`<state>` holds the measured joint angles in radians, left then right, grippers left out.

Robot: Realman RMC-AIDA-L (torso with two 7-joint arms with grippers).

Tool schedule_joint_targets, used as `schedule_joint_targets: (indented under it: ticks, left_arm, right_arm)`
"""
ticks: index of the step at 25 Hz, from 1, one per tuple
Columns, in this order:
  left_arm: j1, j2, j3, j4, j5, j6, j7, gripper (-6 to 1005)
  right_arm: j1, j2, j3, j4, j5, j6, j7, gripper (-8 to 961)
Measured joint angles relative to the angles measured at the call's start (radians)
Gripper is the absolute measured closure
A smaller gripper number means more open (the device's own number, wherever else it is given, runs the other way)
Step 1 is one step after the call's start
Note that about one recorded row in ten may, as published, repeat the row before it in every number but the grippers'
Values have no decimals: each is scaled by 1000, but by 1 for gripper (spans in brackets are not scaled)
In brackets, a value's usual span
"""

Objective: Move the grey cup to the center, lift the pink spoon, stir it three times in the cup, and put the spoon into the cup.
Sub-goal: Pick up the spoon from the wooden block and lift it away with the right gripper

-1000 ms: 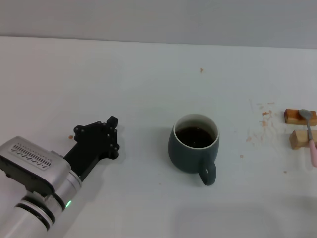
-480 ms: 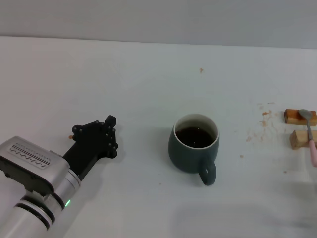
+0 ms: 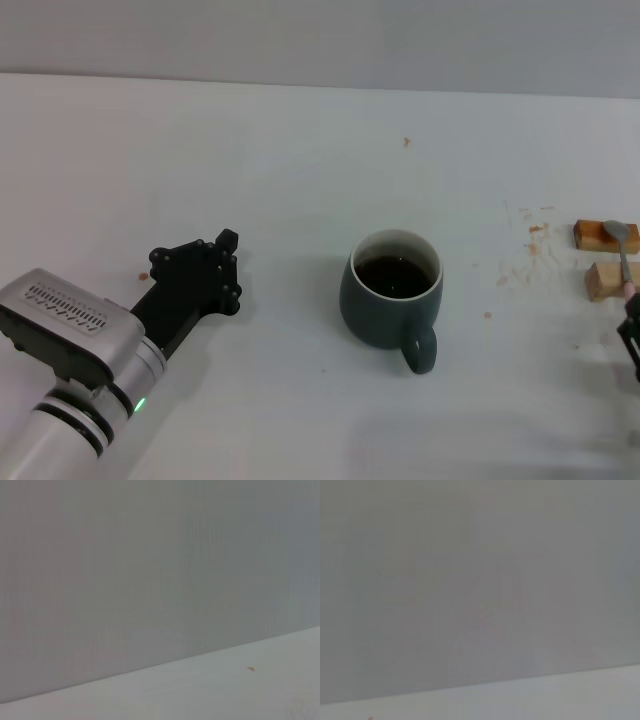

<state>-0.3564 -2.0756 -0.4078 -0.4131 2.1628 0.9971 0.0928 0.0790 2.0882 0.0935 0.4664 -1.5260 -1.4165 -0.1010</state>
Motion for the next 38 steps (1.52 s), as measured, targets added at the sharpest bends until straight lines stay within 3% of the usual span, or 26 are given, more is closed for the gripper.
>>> schedule_joint_targets:
  ticks: [18,38]
  left_arm:
    - [-29,-1,-3,23,0,-6,-5,1000]
    - [-31,0,-36,25,0,-3,0,1000]
  right_arm:
    - [42,1,8,8,0,76,2,263]
    - [39,1,5,19,0,80,3,275]
